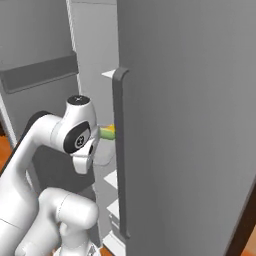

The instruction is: Take the meat container that has the steak and place it on the second highest rack of the freezer. Then take the vegetable container that has the corns and place it on the highest rack of the freezer.

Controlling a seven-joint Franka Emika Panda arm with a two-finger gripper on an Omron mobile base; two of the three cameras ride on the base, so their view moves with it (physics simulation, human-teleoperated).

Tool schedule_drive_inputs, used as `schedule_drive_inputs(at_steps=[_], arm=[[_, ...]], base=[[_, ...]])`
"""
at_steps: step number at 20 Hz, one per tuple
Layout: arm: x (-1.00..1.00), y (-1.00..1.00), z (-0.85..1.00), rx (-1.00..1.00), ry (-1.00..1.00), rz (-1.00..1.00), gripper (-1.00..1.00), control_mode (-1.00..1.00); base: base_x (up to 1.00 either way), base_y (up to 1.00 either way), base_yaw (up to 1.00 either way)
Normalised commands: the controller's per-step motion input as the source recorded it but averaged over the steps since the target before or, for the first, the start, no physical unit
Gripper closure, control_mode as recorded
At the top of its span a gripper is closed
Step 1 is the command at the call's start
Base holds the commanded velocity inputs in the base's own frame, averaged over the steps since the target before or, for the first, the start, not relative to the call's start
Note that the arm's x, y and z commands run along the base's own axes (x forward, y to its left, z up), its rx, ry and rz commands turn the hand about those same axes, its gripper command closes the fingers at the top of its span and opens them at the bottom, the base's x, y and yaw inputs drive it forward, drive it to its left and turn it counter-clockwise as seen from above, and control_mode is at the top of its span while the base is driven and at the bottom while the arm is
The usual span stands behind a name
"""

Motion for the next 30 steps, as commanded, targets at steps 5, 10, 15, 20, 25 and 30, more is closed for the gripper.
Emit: schedule_drive_inputs(at_steps=[5, 10, 15, 20, 25, 30], arm=[[0.00, 0.00, 0.00, 0.00, 0.00, 0.00, 1.00, 1.00], [0.00, 0.00, 0.00, 0.00, 0.00, 0.00, 1.00, 1.00], [0.00, 0.00, 0.00, 0.00, 0.00, 0.00, 1.00, 1.00], [0.00, 0.00, 0.00, 0.00, 0.00, 0.00, 1.00, 1.00], [0.00, 0.00, 0.00, 0.00, 0.00, 0.00, 1.00, 1.00], [0.00, 0.00, 0.00, 0.00, 0.00, 0.00, 1.00, 1.00]], base=[[0.65, 0.11, 0.00], [0.17, 0.57, -0.04], [0.00, 0.54, -0.02], [0.00, 0.50, -0.05], [-0.01, 0.52, -0.05], [0.00, 0.55, -0.03]])
